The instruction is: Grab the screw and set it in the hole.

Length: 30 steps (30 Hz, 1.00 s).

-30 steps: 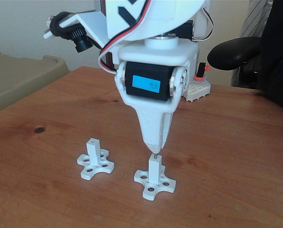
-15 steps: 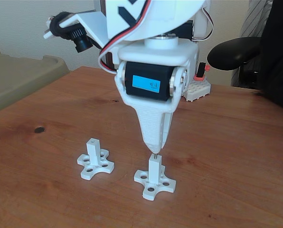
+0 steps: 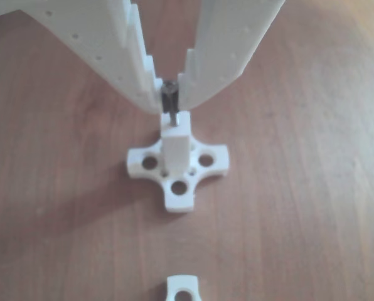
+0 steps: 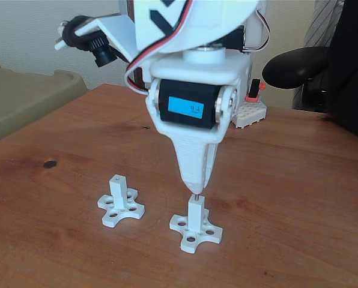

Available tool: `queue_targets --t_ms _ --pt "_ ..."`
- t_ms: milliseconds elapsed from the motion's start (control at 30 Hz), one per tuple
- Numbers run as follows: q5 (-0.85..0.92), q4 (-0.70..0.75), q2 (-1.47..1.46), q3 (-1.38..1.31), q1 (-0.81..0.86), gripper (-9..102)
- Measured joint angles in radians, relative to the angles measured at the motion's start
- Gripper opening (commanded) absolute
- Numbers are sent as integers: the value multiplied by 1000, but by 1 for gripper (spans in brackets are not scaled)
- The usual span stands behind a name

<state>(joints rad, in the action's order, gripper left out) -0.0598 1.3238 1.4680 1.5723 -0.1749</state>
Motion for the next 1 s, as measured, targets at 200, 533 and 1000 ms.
queue_targets --t_ms 200,533,1000 --pt "9 5 0 0 0 -4" --pt "9 -11 -15 0 0 -4" --pt "-9 -14 -20 2 0 16"
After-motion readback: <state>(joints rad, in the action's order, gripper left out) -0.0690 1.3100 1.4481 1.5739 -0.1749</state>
